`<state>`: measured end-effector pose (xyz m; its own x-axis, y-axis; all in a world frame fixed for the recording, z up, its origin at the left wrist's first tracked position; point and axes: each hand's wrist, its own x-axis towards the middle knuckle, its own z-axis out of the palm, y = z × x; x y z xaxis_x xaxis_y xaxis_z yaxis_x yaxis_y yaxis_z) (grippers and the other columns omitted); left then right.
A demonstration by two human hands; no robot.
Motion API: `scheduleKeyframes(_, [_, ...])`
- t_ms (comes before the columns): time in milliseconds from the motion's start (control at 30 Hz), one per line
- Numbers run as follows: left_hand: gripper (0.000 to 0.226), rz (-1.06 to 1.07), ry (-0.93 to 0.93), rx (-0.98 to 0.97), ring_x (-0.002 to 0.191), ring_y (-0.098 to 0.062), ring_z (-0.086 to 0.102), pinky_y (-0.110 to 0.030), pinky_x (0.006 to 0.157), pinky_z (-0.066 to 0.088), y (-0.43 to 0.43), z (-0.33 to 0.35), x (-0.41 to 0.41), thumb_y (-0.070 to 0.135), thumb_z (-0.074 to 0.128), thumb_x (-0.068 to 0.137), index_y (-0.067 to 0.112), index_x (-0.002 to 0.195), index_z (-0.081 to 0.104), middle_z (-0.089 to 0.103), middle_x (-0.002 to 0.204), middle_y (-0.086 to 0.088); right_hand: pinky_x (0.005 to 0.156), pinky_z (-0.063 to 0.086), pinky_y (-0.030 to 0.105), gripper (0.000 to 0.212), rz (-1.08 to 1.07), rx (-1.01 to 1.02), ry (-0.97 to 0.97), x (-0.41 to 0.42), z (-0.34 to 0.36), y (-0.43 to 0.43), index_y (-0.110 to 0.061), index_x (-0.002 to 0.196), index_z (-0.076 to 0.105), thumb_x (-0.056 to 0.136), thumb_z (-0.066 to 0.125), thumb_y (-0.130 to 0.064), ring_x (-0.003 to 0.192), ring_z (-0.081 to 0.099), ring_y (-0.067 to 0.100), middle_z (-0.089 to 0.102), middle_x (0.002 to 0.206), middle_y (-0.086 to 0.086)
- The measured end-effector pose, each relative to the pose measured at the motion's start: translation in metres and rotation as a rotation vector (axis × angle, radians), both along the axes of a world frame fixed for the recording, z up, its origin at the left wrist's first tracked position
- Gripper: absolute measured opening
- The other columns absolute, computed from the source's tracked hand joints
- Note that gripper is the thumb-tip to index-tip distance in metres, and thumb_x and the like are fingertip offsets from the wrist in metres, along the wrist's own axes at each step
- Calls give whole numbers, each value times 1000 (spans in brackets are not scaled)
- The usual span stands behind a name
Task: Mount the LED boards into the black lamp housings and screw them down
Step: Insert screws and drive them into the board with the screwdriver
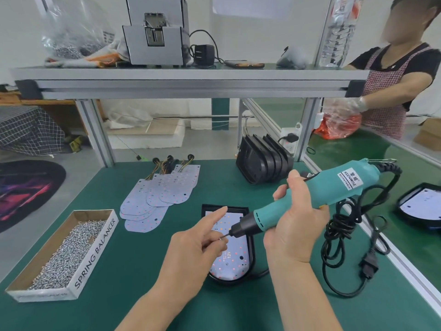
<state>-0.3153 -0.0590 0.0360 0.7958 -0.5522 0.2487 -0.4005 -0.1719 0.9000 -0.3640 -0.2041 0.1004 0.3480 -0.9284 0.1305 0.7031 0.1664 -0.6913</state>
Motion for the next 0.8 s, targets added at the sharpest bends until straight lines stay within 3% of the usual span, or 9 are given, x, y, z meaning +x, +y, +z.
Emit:
scheduleKeyframes(333, [81,21,-114,24,80,-21,68,-31,83,53,-2,-6,0,5,66,92,74,125,39,73,83,10,61,39,29,36,-15,-35,18,0,-2,0,-37,58,68,85,68,-14,53,47,11,53,53,-14])
scheduleKeyframes(500, [88,45,-373,145,65,-13,48,-23,68,48,-4,-9,-3,8,62,94,81,127,24,63,73,8,60,39,27,29,-42,-42,57,4,-4,-1,-35,55,66,79,70,-20,54,47,14,52,53,-7])
scheduleKeyframes(600, [82,61,-452,203,58,-14,37,-33,61,48,-6,-8,-3,7,61,94,63,140,23,52,62,3,56,41,23,31,-67,-65,108,8,-8,0,-25,49,60,78,72,-23,51,46,13,51,51,-5])
scheduleKeyframes(700, [82,63,-446,220,60,-21,42,-37,63,51,-6,-9,-3,3,59,92,50,147,22,53,64,0,55,41,21,31,-56,-83,103,11,-11,0,-25,53,55,78,72,-23,51,45,13,50,50,-5])
scheduleKeyframes(800, [86,76,-399,238,71,-14,55,-30,75,52,-6,-9,0,9,61,93,59,146,15,62,73,8,61,40,29,32,-37,-70,98,15,-11,-2,-28,49,59,78,72,-24,53,46,14,51,51,-5])
